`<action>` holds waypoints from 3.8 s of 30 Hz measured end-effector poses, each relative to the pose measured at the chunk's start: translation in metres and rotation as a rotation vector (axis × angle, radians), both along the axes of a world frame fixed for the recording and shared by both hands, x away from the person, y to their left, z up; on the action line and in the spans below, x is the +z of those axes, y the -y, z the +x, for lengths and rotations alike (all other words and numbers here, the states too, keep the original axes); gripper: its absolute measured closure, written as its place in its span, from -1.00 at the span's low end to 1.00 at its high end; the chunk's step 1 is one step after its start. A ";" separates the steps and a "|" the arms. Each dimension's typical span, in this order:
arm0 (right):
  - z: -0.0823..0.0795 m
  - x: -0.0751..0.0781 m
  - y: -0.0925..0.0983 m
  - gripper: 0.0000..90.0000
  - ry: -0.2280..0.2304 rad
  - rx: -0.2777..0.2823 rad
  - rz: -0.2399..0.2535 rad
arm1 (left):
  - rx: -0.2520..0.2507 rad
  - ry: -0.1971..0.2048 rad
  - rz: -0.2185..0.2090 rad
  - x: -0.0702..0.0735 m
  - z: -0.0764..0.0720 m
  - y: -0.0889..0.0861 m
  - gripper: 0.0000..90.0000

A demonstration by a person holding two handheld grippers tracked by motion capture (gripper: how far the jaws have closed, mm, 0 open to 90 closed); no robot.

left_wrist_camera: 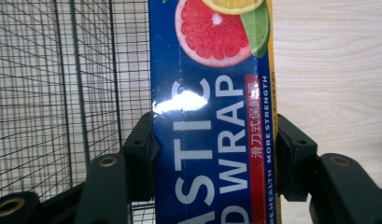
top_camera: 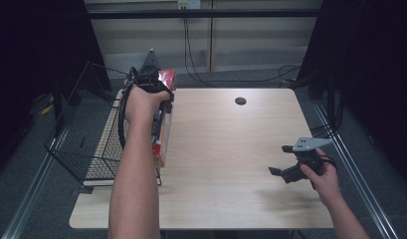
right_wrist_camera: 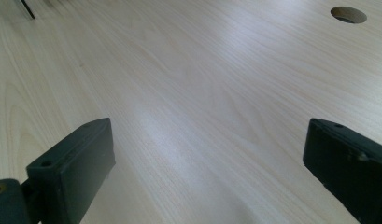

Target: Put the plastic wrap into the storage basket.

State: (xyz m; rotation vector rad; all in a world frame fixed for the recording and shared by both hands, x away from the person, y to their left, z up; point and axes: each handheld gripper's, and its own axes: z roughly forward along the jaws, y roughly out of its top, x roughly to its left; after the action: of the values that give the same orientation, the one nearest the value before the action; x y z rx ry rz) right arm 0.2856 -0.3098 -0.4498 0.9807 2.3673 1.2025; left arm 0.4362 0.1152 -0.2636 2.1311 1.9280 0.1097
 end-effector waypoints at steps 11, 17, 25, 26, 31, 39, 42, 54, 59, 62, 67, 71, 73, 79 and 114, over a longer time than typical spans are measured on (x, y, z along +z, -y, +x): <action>0.000 -0.001 -0.002 -0.96 0.005 0.002 -0.009 | 0.030 0.000 0.001 0.005 -0.003 -0.020 -0.02; 0.000 -0.001 -0.002 -0.96 0.009 -0.001 -0.011 | 0.043 0.001 0.003 0.006 -0.004 -0.026 -0.02; 0.000 -0.001 -0.002 -0.96 0.001 0.004 -0.012 | 0.058 0.002 0.004 0.010 -0.005 -0.038 -0.02; 0.000 -0.001 -0.002 -0.96 0.004 0.002 -0.013 | 0.066 0.002 0.006 0.011 -0.006 -0.039 -0.02; 0.000 -0.001 -0.002 -0.96 0.003 0.001 -0.014 | 0.071 -0.003 0.001 0.015 -0.007 -0.048 -0.02; 0.000 -0.003 -0.004 -0.96 0.004 0.000 -0.021 | 0.097 0.005 0.011 0.020 -0.010 -0.059 -0.02; 0.000 -0.003 -0.004 -0.96 0.002 -0.001 -0.019 | 0.097 0.002 0.023 0.022 -0.010 -0.063 -0.02; 0.000 -0.003 -0.003 -0.96 0.002 -0.007 -0.025 | 0.104 -0.002 0.029 0.023 -0.007 -0.072 -0.02; 0.000 -0.003 -0.002 -0.96 0.003 -0.008 -0.028 | 0.111 -0.005 0.024 0.022 -0.006 -0.074 -0.02; 0.001 -0.003 -0.002 -0.96 -0.001 -0.004 -0.026 | 0.116 0.000 0.019 0.023 -0.007 -0.078 -0.02; 0.001 -0.004 -0.002 -0.96 0.002 -0.006 -0.031 | 0.127 0.006 0.019 0.025 -0.007 -0.084 -0.02; 0.001 -0.004 -0.003 -0.96 -0.003 0.000 -0.028 | 0.141 0.003 0.010 0.026 -0.008 -0.088 -0.02; 0.001 -0.004 -0.003 -0.96 -0.003 0.000 -0.027 | 0.131 0.010 0.021 0.026 -0.008 -0.090 -0.02; 0.001 -0.004 -0.002 -0.96 -0.002 -0.002 -0.027 | 0.142 0.007 0.027 0.027 -0.008 -0.095 -0.02; 0.002 -0.009 -0.004 -0.96 -0.010 -0.002 -0.039 | 0.173 0.004 0.044 0.018 -0.006 -0.124 -0.02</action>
State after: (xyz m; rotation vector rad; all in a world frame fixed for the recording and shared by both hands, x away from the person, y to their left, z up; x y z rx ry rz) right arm 0.2881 -0.3059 -0.4590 0.9787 2.3872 1.1486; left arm 0.4302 0.2387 -0.2456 1.9849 2.1241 0.1910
